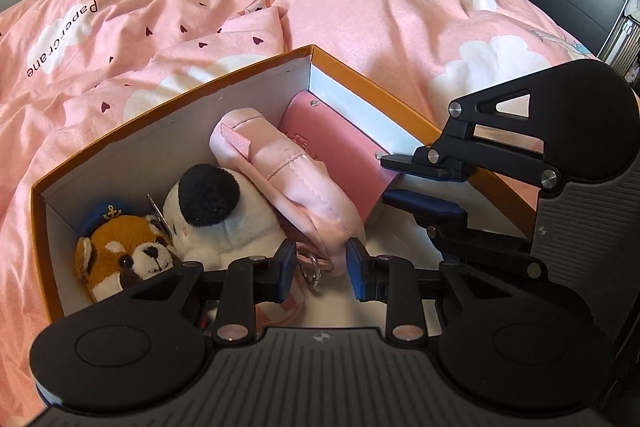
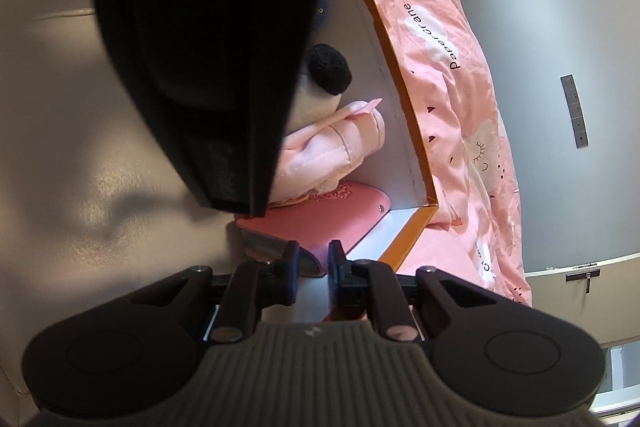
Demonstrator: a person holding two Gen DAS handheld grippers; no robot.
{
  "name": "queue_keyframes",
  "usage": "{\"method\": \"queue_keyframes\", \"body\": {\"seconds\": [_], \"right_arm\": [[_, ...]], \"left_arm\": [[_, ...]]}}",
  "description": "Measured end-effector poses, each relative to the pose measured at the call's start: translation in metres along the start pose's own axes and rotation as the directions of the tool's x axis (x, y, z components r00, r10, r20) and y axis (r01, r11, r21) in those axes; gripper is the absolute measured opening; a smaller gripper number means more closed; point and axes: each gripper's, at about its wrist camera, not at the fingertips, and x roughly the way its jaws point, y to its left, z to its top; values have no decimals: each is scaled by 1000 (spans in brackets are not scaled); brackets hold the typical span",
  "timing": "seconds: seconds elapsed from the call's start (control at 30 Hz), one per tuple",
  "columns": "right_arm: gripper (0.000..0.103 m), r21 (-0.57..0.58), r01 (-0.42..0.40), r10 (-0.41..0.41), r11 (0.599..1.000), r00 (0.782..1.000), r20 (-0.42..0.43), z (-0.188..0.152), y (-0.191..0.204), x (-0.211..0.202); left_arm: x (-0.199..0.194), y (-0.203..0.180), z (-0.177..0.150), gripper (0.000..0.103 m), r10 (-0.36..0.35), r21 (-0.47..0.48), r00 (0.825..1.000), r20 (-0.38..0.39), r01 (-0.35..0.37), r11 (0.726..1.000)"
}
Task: Organize objects
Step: 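Withdraw both grippers up out of the box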
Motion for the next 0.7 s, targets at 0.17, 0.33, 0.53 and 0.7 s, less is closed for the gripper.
{"method": "queue_keyframes", "body": {"seconds": [0.17,0.33,0.53,0.7], "right_arm": [[15,55,-25,24,998,999,24,-1,-6,-9],[17,201,-62,53,978,997,52,-3,-21,-30],[26,397,-80,47,915,995,92,3,-37,-59],[33,548,-125,46,827,987,156,13,-31,-87]], "left_arm": [[-3,-2,-5,35,20,-11,999,-26,-20,1000],[-26,-5,-14,48,44,-51,999,9,-44,998],[-69,-9,-30,49,117,-100,990,82,-109,989],[-102,-6,-42,49,157,-116,979,129,-142,983]]}}
